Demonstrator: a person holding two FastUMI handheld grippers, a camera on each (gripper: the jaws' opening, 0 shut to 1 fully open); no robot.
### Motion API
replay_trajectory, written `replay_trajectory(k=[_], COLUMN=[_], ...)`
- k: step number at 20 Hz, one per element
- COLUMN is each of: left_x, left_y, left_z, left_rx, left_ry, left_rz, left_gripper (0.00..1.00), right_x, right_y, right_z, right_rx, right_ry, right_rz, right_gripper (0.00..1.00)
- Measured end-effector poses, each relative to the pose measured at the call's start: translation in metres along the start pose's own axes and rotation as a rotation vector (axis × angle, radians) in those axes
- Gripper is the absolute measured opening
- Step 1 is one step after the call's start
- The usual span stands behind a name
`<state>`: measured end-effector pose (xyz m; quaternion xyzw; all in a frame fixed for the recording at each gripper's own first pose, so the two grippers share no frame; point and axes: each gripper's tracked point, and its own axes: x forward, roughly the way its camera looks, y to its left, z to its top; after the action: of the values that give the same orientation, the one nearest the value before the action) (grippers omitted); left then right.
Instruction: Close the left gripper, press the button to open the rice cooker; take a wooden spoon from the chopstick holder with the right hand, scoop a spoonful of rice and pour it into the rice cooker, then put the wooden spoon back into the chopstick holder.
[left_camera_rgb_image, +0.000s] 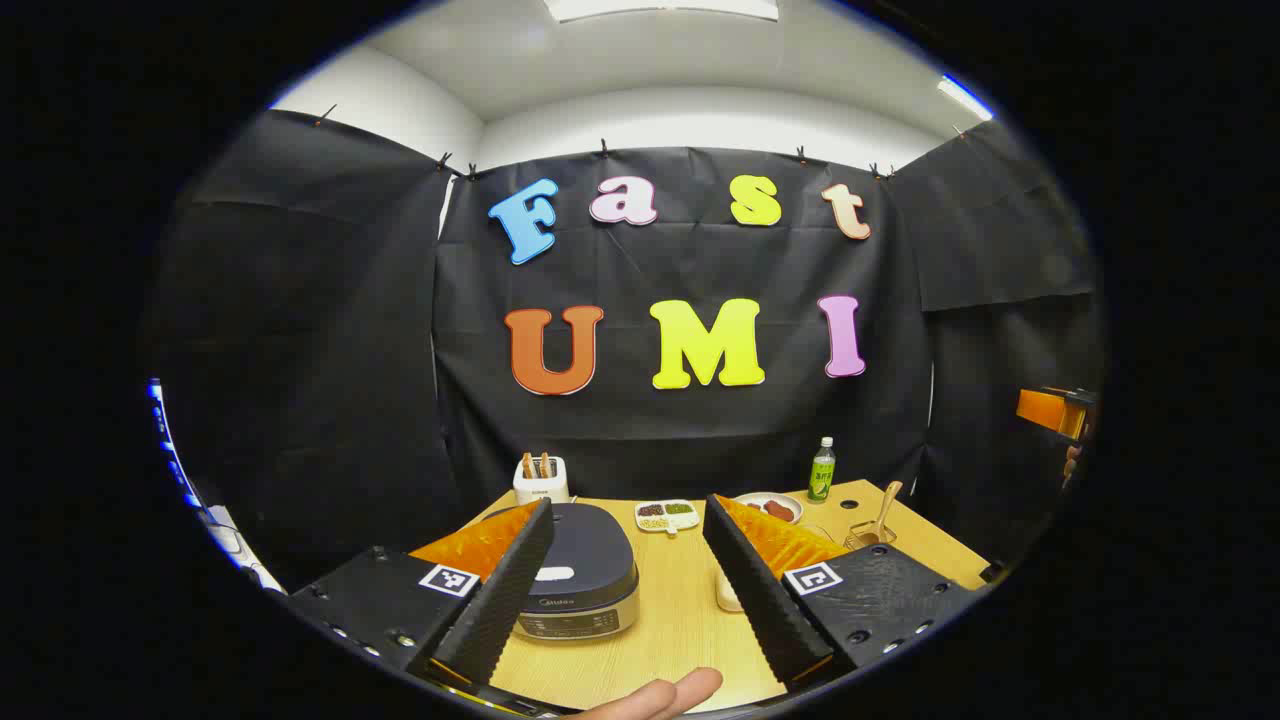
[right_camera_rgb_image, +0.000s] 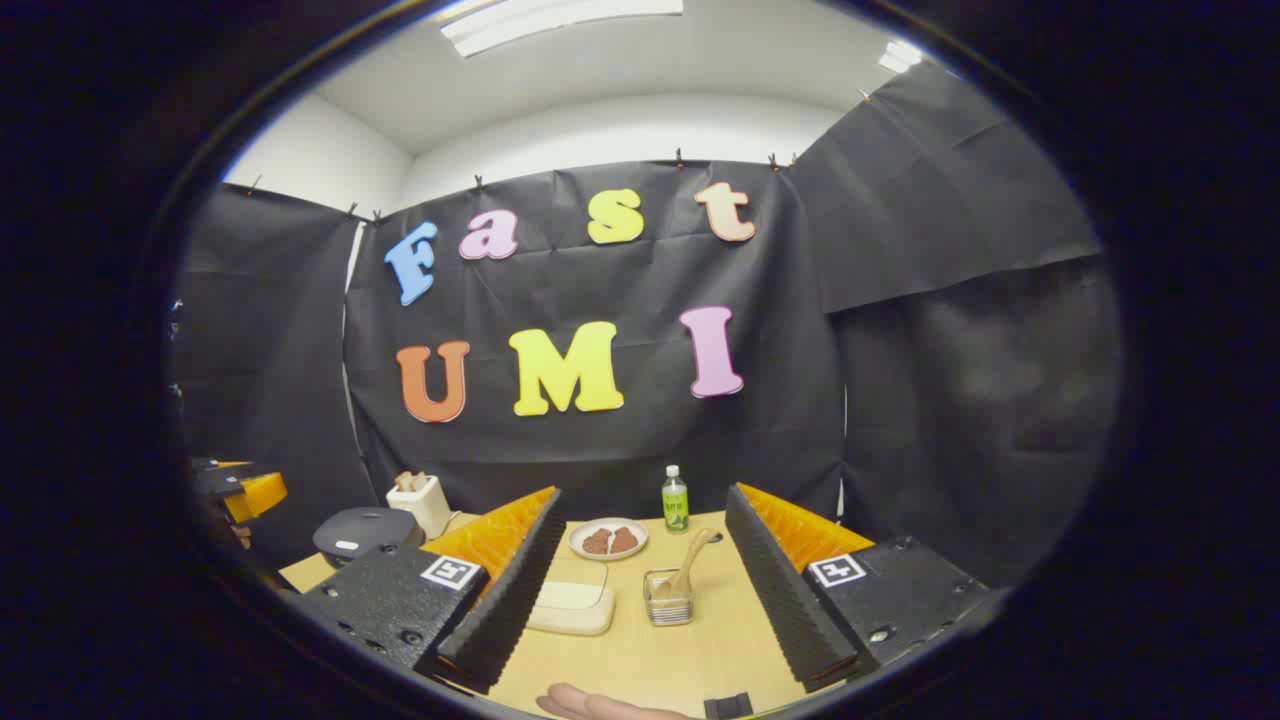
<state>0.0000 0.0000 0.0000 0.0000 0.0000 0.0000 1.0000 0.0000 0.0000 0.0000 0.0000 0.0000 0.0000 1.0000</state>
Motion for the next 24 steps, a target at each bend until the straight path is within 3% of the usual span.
replay_trajectory(k=[15,20,22,23,24], left_x=[0.029,0.057,0.068,0.073,0.076], left_y=[0.034,0.055,0.067,0.074,0.080], left_z=[-0.008,-0.027,-0.039,-0.043,-0.045], left_rx=[-0.012,-0.031,-0.042,-0.041,-0.042], left_ry=[-0.006,0.045,0.079,0.090,0.090], left_rz=[0.090,0.114,0.138,0.159,0.175], left_gripper=[0.96,0.90,0.52,0.58,0.58], right_x=[0.003,-0.003,-0.002,-0.001,-0.002], right_y=[-0.043,-0.037,-0.044,-0.046,-0.045], right_z=[0.013,-0.007,-0.014,-0.020,-0.028], right_rx=[-0.068,-0.034,-0.038,-0.037,-0.028], right_ry=[-0.143,-0.107,-0.095,-0.076,-0.049], right_rz=[-0.079,-0.015,-0.016,-0.015,-0.007], right_gripper=[1.00,1.00,1.00,1.00,1.00])
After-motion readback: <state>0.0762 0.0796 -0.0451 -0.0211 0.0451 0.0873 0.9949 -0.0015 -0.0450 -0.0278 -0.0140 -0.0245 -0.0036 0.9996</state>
